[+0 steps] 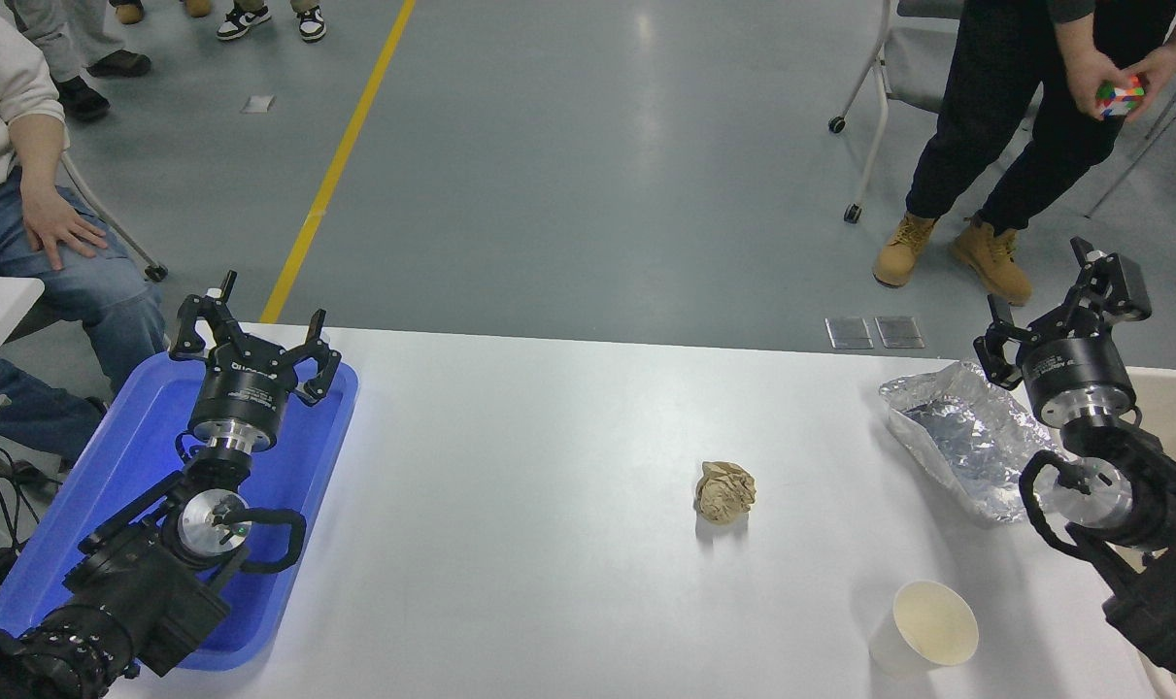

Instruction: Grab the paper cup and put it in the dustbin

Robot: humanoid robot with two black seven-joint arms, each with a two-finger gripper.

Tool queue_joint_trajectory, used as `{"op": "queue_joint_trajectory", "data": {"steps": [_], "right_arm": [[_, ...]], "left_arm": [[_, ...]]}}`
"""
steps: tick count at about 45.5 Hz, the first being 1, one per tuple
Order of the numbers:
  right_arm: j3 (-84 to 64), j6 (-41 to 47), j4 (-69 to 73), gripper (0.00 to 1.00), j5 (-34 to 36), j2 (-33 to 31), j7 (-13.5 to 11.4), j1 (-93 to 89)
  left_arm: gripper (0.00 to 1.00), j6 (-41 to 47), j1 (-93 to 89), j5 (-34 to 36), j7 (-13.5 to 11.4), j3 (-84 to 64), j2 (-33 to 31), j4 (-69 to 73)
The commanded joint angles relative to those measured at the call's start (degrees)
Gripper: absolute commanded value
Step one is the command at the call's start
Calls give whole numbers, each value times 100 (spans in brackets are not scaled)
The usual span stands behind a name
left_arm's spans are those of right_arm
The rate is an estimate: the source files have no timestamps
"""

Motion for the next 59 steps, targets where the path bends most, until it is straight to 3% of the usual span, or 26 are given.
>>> {"op": "queue_joint_trajectory", "data": {"steps": [1,59], "right_arm": [[0,0,0,100,0,2,0,-9],[-18,0,18,100,0,-24,0,18]], "left_arm": [[100,0,0,0,0,0,0,0],[100,0,0,0,0,0,0,0]]}}
